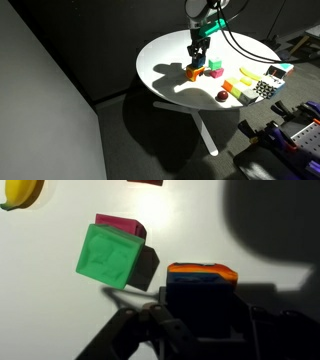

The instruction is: Put the blue block on the orange plushy cube

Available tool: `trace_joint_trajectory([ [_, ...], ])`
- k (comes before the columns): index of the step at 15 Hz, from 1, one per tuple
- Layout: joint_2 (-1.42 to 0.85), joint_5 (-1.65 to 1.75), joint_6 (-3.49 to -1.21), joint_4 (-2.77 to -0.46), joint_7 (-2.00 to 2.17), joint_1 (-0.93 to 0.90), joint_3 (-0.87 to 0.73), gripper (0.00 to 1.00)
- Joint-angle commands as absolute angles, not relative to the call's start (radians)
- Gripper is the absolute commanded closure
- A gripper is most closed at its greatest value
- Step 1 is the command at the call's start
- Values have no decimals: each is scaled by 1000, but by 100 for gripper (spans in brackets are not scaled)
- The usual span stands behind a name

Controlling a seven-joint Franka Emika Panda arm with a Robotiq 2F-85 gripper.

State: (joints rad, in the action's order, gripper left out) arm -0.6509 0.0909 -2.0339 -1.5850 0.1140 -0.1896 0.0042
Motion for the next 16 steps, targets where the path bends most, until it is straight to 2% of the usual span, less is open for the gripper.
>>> trace_joint_trajectory([
  [1,-680,109,-1999,-1535,130,-190,11,69],
  [4,-692,108,-2000,-1528,126,-189,12,69],
  [5,-696,108,-2000,-1525,126,-189,12,64],
  [6,-699,108,-1999,-1523,125,-189,12,34],
  [7,-700,107,-1998,-1522,125,-189,13,19],
  [9,-694,105,-1998,-1527,121,-188,15,4],
  [11,-680,105,-2000,-1541,121,-189,17,0],
  [16,-639,107,-1993,-1579,131,-191,17,0],
])
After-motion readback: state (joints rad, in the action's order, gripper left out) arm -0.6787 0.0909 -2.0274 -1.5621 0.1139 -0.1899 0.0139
